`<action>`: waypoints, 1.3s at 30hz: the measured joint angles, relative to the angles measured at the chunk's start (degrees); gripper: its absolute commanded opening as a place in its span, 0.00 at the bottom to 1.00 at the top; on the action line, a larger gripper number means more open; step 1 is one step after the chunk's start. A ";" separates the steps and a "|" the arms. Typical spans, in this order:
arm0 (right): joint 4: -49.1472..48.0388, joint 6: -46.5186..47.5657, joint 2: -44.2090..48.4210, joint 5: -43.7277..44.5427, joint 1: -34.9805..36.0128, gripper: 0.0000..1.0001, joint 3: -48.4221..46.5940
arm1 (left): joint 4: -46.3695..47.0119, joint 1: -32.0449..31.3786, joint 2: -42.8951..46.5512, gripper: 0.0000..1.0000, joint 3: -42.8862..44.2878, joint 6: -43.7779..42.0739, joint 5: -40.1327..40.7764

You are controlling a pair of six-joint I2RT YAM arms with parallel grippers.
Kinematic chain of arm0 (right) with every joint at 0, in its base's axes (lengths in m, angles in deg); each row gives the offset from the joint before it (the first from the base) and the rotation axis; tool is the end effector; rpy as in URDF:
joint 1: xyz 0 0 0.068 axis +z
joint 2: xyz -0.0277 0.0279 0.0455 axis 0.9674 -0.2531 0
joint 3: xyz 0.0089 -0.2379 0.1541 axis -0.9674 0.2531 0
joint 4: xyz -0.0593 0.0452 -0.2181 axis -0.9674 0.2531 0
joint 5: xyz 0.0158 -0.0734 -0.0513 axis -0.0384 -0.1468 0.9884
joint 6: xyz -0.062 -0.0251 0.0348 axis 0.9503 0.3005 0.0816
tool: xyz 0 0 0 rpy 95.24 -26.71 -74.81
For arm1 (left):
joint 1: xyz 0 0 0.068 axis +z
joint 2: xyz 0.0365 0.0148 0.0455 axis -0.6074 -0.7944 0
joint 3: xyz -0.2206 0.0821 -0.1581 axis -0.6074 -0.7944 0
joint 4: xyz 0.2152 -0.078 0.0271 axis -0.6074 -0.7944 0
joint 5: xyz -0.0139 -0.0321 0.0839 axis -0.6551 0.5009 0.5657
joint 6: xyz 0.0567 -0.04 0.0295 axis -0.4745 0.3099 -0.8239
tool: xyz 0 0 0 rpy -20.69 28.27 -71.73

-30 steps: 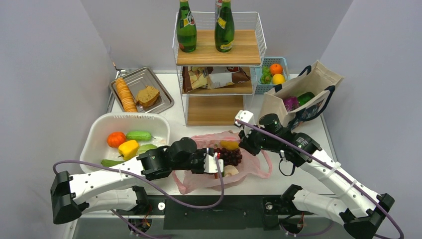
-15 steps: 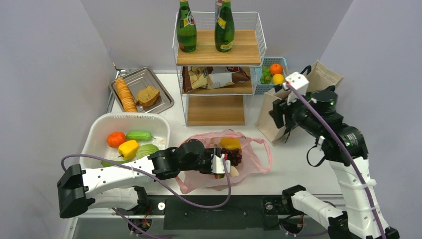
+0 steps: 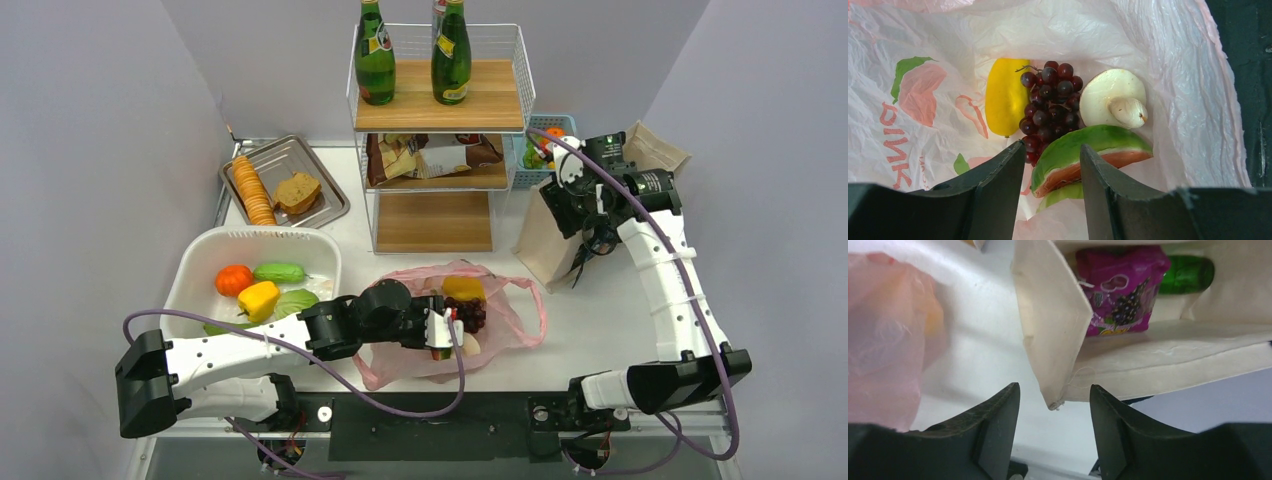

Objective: Untie the knot of the grocery bags and take out the mixed food

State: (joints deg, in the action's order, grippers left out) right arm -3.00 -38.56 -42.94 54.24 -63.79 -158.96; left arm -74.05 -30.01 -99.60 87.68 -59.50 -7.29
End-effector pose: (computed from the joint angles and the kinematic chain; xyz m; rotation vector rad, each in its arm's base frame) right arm 0.2205 0.0487 0.3943 -0.6404 2.3968 0.0280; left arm 0.0869 -0.2231 0.2737 1.6359 1.3751 -0.4816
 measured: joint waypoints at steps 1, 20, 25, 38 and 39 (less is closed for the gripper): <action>1.05 0.63 -0.85 0.26 0.00 0.34 0.09 | 0.04 0.00 0.00 0.43 0.00 -0.02 0.13; 11.15 24.06 10.80 9.14 -31.89 0.05 3.61 | 2.34 0.00 0.00 0.43 -1.25 -0.98 1.03; 13.70 29.83 9.90 9.22 -42.05 0.46 1.33 | 2.45 0.00 0.00 0.46 -1.51 -1.03 1.03; 17.66 20.76 14.36 -0.09 -17.33 0.64 -6.69 | 1.64 0.02 1.81 0.48 -1.49 -0.83 1.01; 17.38 20.11 14.34 -0.17 -16.15 0.64 -6.23 | 1.44 0.02 2.08 0.48 -1.49 -0.85 1.01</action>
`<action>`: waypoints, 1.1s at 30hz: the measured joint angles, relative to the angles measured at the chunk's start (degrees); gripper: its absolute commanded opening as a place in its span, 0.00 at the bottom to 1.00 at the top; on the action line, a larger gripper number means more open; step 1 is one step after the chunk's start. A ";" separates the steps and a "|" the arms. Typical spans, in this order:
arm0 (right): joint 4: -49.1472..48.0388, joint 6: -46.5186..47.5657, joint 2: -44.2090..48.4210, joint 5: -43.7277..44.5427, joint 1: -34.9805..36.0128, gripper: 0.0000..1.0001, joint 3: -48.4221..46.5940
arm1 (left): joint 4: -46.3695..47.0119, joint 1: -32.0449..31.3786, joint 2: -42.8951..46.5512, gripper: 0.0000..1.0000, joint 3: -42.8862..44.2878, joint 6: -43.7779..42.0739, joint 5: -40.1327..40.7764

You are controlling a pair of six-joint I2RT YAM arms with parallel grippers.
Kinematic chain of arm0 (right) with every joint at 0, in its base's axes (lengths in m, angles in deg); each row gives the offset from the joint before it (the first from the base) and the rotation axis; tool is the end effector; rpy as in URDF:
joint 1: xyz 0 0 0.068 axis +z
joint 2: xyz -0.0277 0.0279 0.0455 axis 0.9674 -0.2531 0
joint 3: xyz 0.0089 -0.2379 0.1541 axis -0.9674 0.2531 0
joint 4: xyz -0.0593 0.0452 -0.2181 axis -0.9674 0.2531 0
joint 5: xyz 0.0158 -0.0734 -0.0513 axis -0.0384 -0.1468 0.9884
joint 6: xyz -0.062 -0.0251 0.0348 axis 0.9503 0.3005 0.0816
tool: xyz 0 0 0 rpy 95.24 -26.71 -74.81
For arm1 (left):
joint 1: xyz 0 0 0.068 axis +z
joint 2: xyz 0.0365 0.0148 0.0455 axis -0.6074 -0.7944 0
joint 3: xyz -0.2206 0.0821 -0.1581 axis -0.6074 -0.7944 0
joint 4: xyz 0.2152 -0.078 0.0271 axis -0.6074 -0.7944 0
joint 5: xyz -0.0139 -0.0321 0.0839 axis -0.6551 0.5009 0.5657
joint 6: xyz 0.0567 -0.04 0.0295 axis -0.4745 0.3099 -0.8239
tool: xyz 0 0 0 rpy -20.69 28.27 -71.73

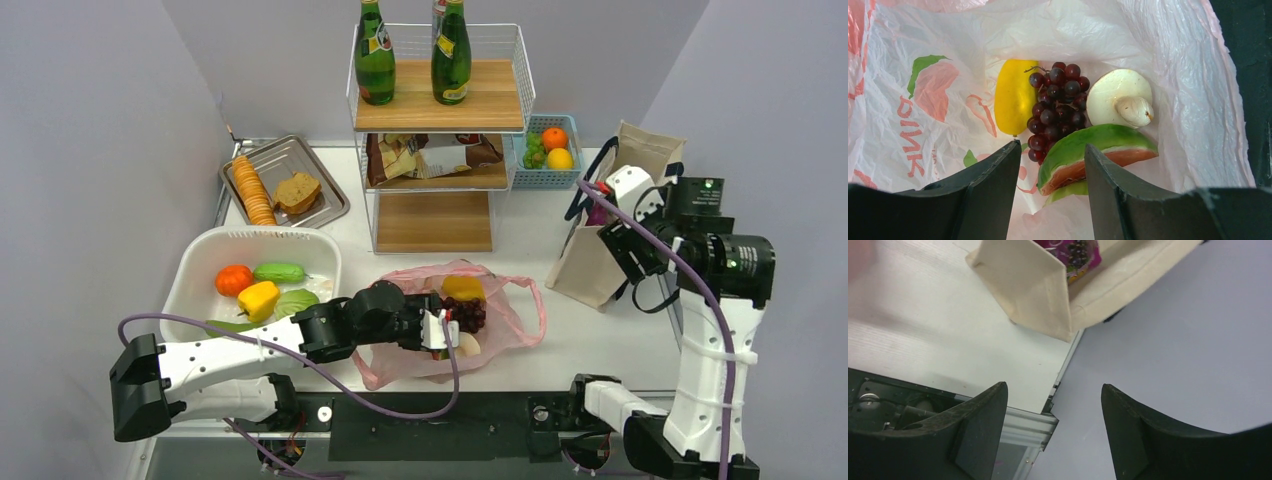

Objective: Untie the knot of the grocery bags and take out the mixed food

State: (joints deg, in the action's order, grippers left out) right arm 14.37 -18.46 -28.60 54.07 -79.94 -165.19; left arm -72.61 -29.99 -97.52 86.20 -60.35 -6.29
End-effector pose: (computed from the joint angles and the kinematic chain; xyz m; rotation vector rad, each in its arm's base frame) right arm 0.1128 -0.0053 0.4322 -0.7145 2.3348 -0.2584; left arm 0.0856 -0.2168 0.2758 1.6101 1.3450 -0.4628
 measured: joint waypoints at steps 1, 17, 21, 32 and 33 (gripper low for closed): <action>-0.42 -0.50 -0.35 0.02 0.98 0.64 0.94 | -0.17 0.00 0.20 0.48 0.00 -0.02 0.00; -4.00 8.87 -9.97 6.49 -8.09 0.00 12.20 | -0.94 0.50 0.61 0.48 0.13 -0.11 0.66; -4.04 14.12 -9.97 7.96 -15.47 0.00 9.64 | -0.94 0.76 0.61 0.48 0.13 -0.15 0.61; 0.00 16.94 -11.13 -0.09 -14.91 0.86 -2.47 | -0.94 1.55 0.48 0.48 0.13 -0.15 0.04; -0.24 16.15 -10.32 -0.72 -11.87 0.87 -1.53 | -0.94 1.55 0.48 0.48 0.13 -0.15 -0.07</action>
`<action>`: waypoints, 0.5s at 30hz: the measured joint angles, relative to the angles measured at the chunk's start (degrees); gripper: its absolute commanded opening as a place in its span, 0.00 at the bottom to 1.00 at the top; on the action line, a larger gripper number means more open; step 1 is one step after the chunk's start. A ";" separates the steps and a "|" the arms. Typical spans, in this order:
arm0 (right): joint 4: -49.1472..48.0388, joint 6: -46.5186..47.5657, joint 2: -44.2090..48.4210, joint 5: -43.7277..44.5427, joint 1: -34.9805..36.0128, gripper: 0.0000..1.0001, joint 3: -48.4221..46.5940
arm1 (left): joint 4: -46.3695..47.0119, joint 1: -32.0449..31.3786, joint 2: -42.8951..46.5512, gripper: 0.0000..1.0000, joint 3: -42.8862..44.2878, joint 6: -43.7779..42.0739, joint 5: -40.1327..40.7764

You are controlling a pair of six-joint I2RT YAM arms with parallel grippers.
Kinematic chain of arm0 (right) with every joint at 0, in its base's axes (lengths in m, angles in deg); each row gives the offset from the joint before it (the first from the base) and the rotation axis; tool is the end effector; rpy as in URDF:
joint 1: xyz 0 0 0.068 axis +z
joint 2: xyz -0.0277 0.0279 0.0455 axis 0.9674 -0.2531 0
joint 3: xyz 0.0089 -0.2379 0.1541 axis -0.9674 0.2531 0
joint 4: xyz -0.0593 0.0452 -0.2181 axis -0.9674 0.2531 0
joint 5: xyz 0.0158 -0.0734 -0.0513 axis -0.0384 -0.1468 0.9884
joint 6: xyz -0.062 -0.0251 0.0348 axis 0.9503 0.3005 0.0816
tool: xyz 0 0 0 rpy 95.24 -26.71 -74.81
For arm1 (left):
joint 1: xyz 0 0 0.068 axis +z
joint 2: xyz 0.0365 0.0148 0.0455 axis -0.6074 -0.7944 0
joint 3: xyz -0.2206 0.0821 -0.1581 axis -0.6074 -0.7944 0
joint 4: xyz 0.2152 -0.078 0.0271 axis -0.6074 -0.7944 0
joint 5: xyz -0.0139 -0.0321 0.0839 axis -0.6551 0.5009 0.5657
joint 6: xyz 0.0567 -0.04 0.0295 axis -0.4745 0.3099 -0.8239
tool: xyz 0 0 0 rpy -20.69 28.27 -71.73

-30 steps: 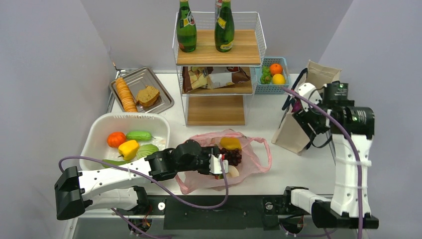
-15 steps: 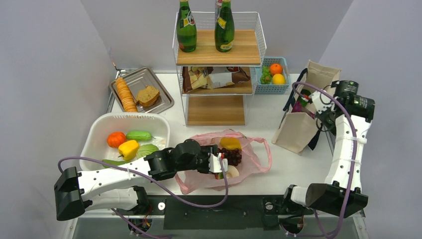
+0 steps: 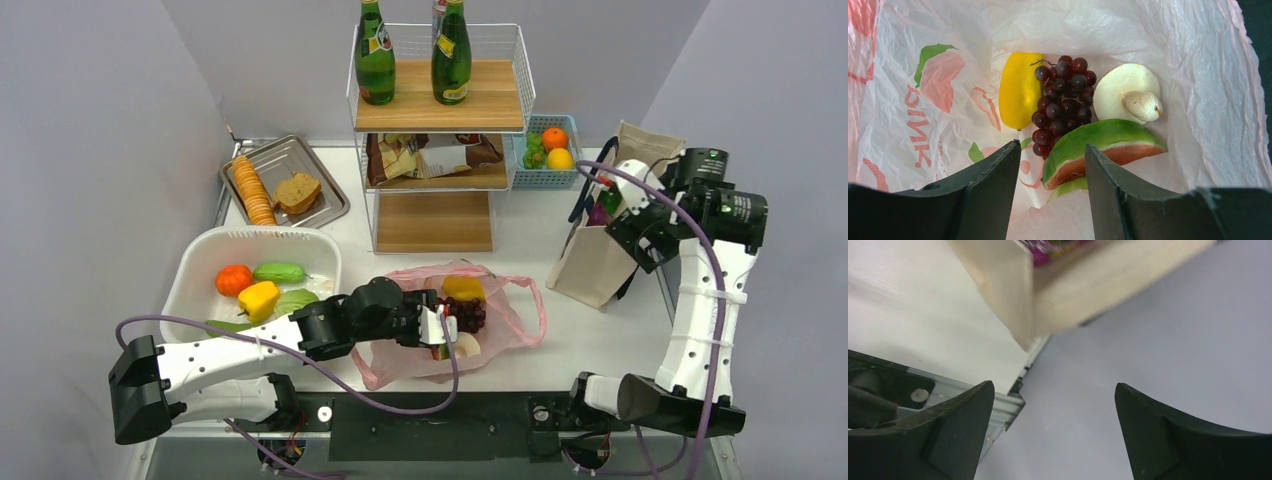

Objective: Untie the knot of the grocery bags and take out the mixed food

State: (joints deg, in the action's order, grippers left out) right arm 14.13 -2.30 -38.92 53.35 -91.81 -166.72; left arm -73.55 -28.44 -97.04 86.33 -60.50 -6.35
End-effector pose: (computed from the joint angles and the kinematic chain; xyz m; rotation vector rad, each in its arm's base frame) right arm 0.1623 -0.0433 0.4169 -0.8568 2.4710 -0.3584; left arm 0.0904 -0.2124 0.2763 1.5963 1.3665 -0.4448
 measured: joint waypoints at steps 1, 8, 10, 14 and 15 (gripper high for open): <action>-0.04 -0.61 0.44 -0.44 1.88 0.88 0.72 | 0.00 0.00 0.00 0.48 0.00 0.00 -0.11; -3.82 -5.35 -0.96 -1.70 9.01 0.84 5.95 | -0.04 0.02 -0.13 0.48 0.20 0.00 -0.42; -5.68 -5.81 -2.62 -1.68 9.55 0.75 7.37 | -0.04 0.02 -0.24 0.48 0.33 0.02 -0.42; -8.61 -5.27 -5.49 -1.20 10.19 0.33 12.09 | -0.11 0.02 -0.55 0.48 0.42 0.02 -0.39; -9.09 -4.79 -6.14 -1.18 10.12 0.20 13.44 | -0.13 0.02 -0.59 0.48 0.42 0.02 -0.37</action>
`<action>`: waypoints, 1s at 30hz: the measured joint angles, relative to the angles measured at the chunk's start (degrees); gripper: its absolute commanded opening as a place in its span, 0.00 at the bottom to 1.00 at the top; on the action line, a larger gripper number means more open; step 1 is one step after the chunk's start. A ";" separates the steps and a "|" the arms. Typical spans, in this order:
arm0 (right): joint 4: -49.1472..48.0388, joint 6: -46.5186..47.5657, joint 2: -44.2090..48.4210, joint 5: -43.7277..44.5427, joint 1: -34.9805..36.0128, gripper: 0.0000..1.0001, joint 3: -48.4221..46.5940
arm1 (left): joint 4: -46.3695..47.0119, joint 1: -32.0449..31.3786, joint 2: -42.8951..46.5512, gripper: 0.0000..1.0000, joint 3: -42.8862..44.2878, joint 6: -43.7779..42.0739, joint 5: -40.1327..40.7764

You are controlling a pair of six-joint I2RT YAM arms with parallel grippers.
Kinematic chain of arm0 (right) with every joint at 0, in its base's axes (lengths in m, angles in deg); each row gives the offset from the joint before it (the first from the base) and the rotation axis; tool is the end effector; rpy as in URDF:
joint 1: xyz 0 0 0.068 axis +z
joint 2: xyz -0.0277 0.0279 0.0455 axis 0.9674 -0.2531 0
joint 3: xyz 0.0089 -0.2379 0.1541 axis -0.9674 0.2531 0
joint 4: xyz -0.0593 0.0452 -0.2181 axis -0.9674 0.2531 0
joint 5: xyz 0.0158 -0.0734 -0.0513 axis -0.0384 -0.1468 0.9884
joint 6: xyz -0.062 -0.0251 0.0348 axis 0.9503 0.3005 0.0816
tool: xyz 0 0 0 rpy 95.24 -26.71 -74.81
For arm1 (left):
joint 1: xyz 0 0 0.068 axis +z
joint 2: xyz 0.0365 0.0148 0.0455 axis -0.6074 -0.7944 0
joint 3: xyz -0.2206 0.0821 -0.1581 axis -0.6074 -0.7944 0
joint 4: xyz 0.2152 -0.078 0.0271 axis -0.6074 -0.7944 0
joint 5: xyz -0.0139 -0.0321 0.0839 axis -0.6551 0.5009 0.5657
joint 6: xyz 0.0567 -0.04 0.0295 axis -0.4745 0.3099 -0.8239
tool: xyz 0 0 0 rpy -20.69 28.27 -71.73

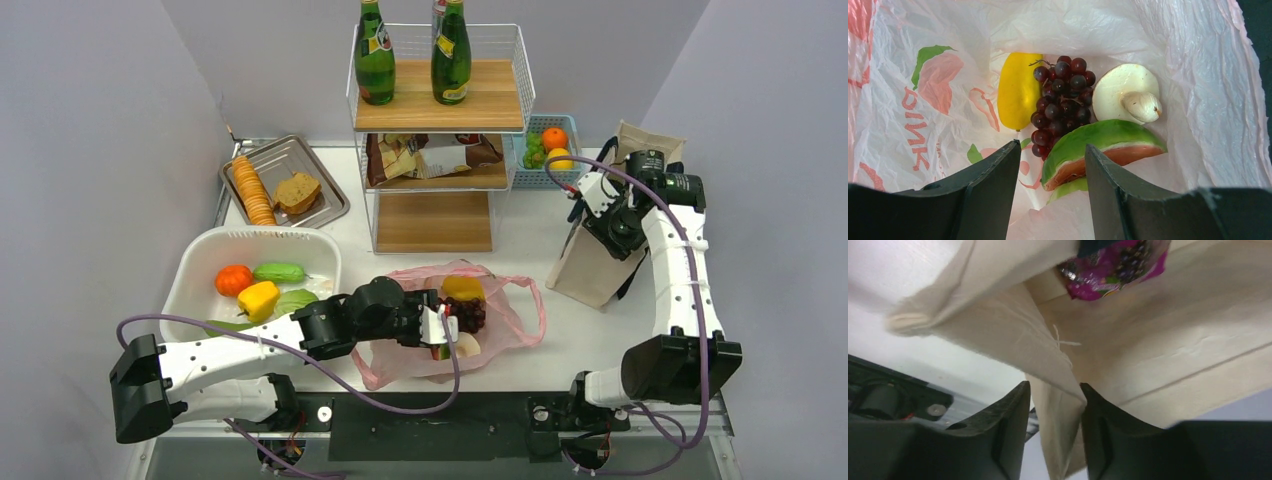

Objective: Untie the knot of the grocery bags and take out the mixed food

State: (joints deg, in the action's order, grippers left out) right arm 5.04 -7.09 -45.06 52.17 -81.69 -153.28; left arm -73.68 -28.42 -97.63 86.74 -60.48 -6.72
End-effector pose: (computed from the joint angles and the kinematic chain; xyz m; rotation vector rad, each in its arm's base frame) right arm 0.2169 -0.0183 0.3517 -1.0196 2.5619 -0.1332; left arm 0.0910 -0.2144 0.2763 1.6029 1.3682 -0.4503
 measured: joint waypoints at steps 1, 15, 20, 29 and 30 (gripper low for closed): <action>0.00 0.79 -0.55 0.13 -0.48 0.03 0.96 | -0.02 0.00 -0.04 0.48 0.00 -0.02 0.02; 4.83 17.68 -1.36 0.94 -20.52 0.80 -3.89 | -0.26 0.22 -0.42 0.53 0.00 0.00 -0.07; 7.45 17.77 -0.72 -1.40 -19.39 0.83 -6.73 | -1.33 1.49 -0.48 0.57 0.50 1.53 -1.55; 8.35 -3.41 2.82 -10.08 4.37 0.82 -26.64 | -2.60 9.73 6.23 0.62 3.34 12.50 -12.02; 7.67 -7.06 2.84 -10.95 8.94 0.82 -28.22 | -2.64 9.79 7.04 0.62 3.67 13.31 -12.41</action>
State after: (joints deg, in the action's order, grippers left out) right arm 12.71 -14.15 -42.22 41.22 -72.75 -181.49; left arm -76.33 -18.63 -90.59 90.42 -47.17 -19.14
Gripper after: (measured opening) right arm 0.829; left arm 0.617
